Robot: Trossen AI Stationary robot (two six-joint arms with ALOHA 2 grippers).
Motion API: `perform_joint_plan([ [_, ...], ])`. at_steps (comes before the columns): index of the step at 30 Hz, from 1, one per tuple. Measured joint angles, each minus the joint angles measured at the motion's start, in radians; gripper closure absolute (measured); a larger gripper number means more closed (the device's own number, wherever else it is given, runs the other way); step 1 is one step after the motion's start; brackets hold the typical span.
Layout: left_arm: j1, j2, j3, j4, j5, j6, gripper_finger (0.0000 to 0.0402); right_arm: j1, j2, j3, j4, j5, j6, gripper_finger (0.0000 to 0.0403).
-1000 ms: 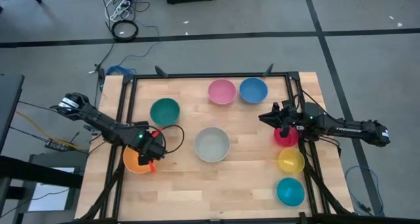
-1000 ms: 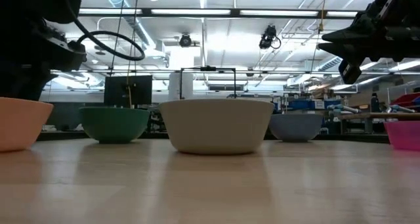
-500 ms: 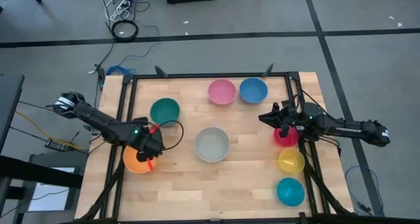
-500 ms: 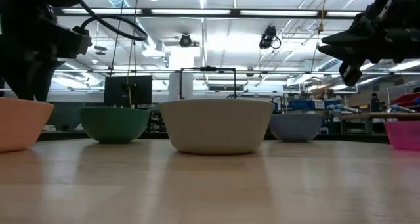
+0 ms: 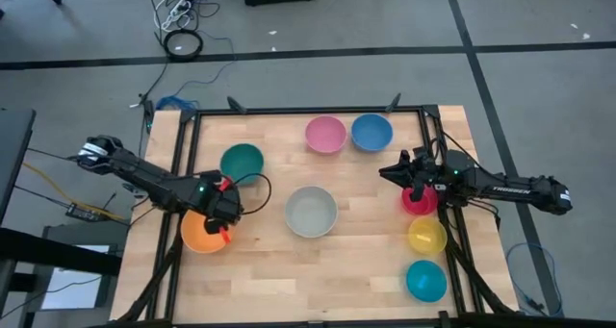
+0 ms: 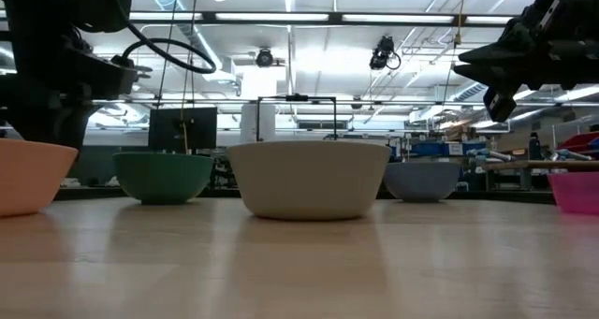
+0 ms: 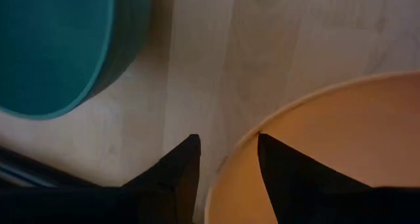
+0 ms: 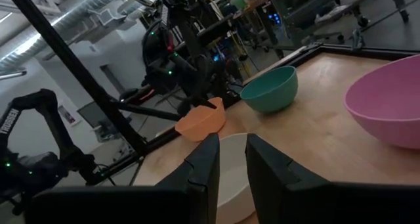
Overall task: Nest bowls inside each other
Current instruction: Stack the orange bowl on top of the gray bowl
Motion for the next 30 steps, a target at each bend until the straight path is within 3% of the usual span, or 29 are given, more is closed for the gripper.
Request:
perform_joint_plan([
  [5,0.027,0.000,0.000,0.052,0.042,0.016,0.0259,0.000,0.000,0.000,0.000,0.000,-0.009,0.0337],
  [14,0.054,-0.005,0.008,0.128,0.139,0.048,0.0382,0.000,0.000,0.000,0.001,0.000,-0.009,0.0337],
  [30,0.103,0.008,0.172,0.206,0.190,-0.033,0.0395,0.000,0.000,0.001,0.009,0.001,-0.008,0.0337],
])
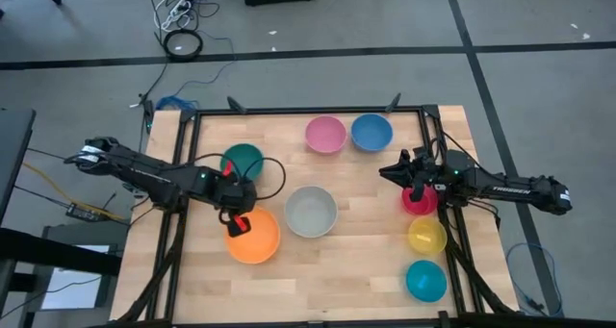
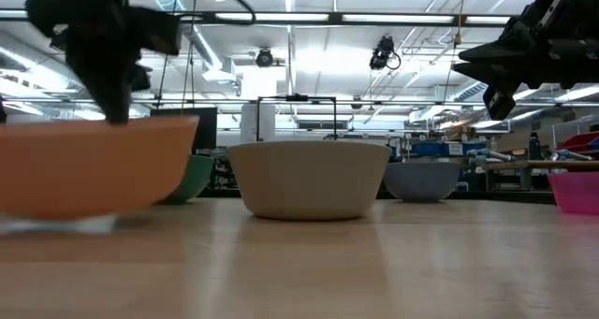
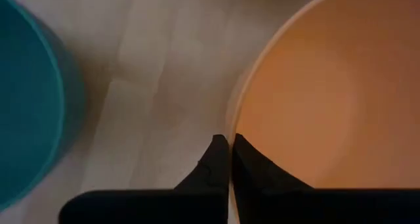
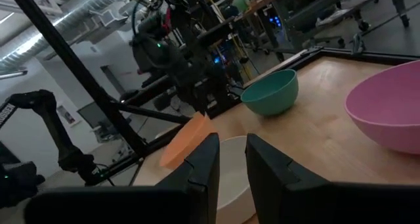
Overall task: Nest bowls inside each other
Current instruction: Stack the orange bowl on top of the gray bowl
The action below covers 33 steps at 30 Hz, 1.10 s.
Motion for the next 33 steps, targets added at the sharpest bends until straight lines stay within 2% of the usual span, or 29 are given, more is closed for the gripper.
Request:
perform_joint_plan([
  [7,0.000,0.003,0.151,-0.080,-0.002,0.055,0.0395,0.000,0.000,0.000,0.000,0.000,0.000,0.0337],
  [12,0.048,0.023,0.234,-0.048,-0.037,0.112,0.0395,0.000,0.000,0.000,0.000,0.000,-0.008,0.0337],
  [15,0.095,0.080,0.251,-0.030,-0.061,0.156,0.0395,0.000,0.000,0.000,0.000,0.000,-0.008,0.0337],
  [19,0.149,0.167,0.276,0.083,-0.060,0.213,0.0395,0.000,0.000,0.000,0.000,0.000,-0.008,0.0337],
  [25,0.214,0.275,0.381,0.120,-0.053,0.292,0.0395,0.000,0.000,0.000,-0.001,-0.001,-0.008,0.0337],
  [33,0.299,0.357,0.524,0.117,0.042,0.321,0.0396,0.000,0.000,0.000,-0.001,-0.008,-0.008,0.0337],
])
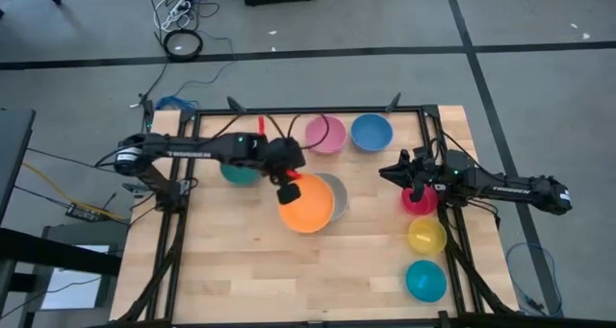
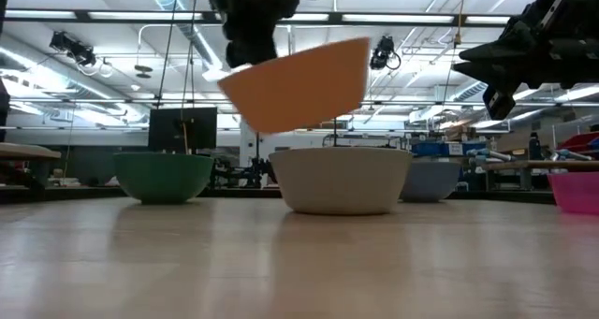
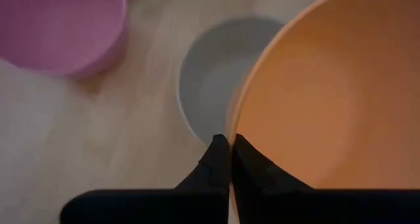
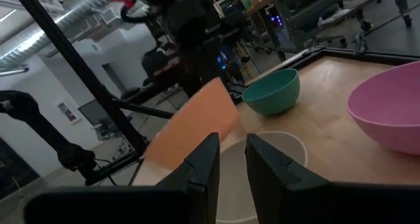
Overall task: Nest bowls inside each other
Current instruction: Stack the orange bowl on top of the gray bowl
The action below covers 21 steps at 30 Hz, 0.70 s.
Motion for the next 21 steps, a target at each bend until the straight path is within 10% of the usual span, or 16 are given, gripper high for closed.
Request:
perform_joint_plan([
  [21,0.082,0.220,0.030,0.057,0.178,-0.011,0.0396,0.000,0.000,0.000,-0.012,-0.021,0.000,0.0337],
])
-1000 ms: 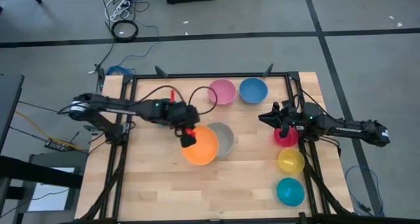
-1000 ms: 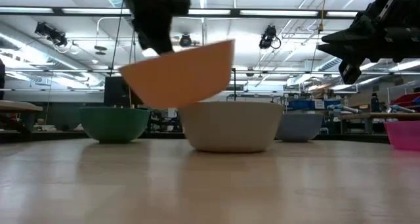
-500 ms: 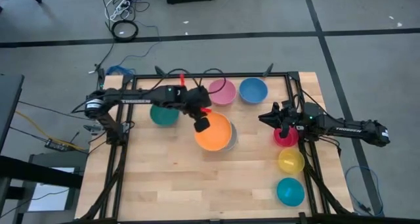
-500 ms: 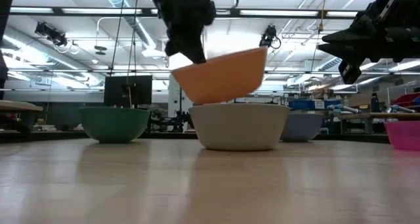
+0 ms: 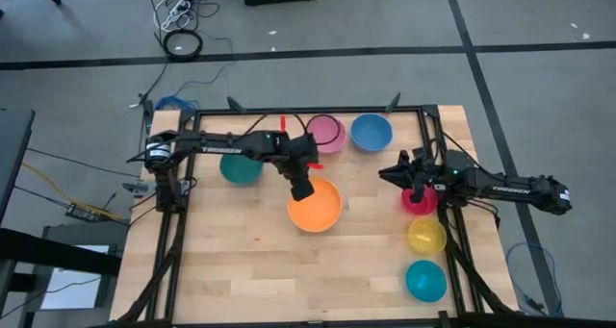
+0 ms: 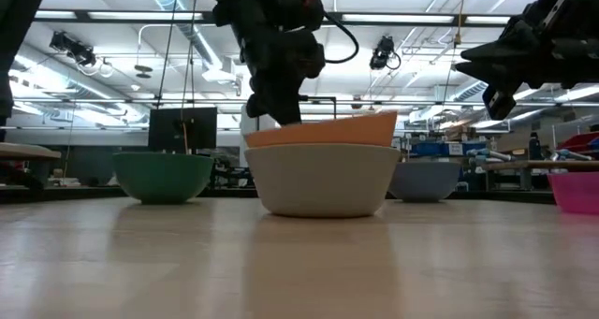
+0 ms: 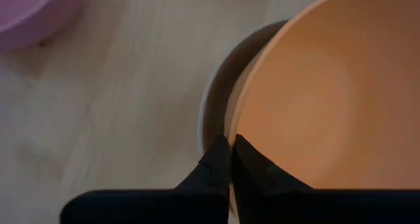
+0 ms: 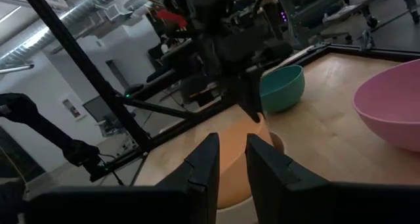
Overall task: Nest bowls inside each other
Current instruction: Stack the orange bowl on top of the gray bowl, then stack the light blue bowl on top of the orange bowl
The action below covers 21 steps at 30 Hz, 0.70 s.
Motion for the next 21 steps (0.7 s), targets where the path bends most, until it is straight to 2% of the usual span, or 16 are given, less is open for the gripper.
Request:
perform_joint_plan([
  [3,-0.007,-0.001,0.000,-0.004,0.033,0.003,0.0375,0.000,0.000,0.000,-0.033,0.018,0.000,0.0337],
  [8,-0.031,-0.002,0.000,-0.015,0.019,0.006,0.0306,0.000,0.015,-0.001,-0.080,0.086,0.000,0.0330],
  [13,-0.048,-0.008,0.016,-0.040,-0.013,0.006,0.0243,-0.034,0.060,0.012,-0.114,0.089,0.015,0.0291],
  [17,-0.056,-0.045,0.064,-0.142,-0.118,0.008,0.0217,-0.084,0.130,0.099,-0.224,0.129,-0.040,0.0250],
  [21,-0.054,-0.138,0.085,-0.201,-0.265,0.002,0.0219,-0.140,0.248,0.240,-0.398,0.153,-0.122,0.0228],
])
